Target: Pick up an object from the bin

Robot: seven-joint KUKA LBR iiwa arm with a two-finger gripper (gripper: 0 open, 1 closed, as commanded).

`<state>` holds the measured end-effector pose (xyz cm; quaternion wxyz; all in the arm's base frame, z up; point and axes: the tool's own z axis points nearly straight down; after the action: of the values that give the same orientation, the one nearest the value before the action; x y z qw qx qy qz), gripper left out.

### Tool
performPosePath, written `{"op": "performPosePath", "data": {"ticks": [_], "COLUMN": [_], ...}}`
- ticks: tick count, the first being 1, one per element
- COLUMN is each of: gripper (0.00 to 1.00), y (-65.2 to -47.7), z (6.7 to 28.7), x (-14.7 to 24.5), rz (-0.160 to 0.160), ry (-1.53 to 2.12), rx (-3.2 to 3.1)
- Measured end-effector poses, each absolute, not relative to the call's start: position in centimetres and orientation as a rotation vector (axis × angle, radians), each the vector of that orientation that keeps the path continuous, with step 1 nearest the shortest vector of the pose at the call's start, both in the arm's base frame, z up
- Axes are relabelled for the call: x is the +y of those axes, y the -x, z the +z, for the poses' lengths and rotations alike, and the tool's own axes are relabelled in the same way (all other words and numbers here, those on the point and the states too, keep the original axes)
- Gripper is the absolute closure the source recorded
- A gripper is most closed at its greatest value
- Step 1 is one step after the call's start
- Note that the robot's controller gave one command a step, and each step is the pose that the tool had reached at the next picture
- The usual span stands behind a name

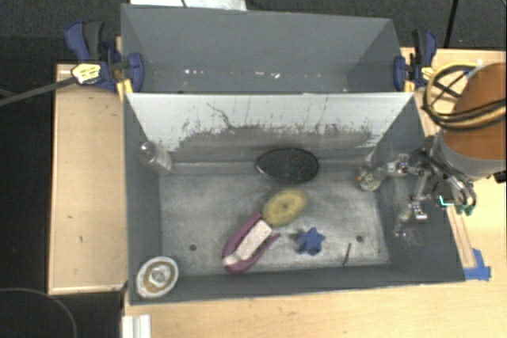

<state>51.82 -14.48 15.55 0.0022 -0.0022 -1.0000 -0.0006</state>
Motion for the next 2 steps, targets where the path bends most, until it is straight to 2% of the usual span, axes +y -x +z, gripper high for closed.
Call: {"op": "performPosePath", "data": {"ticks": [1,2], "gripper": [0.0,0.0], "y": [-55.9,-59.0], "z": [14.0,20.0], "x": [-8.0,-0.4], "rz": [-0.004,-0.004], "ry": [-0.129,-0.262], "rx": [-3.145,-3.143]}}
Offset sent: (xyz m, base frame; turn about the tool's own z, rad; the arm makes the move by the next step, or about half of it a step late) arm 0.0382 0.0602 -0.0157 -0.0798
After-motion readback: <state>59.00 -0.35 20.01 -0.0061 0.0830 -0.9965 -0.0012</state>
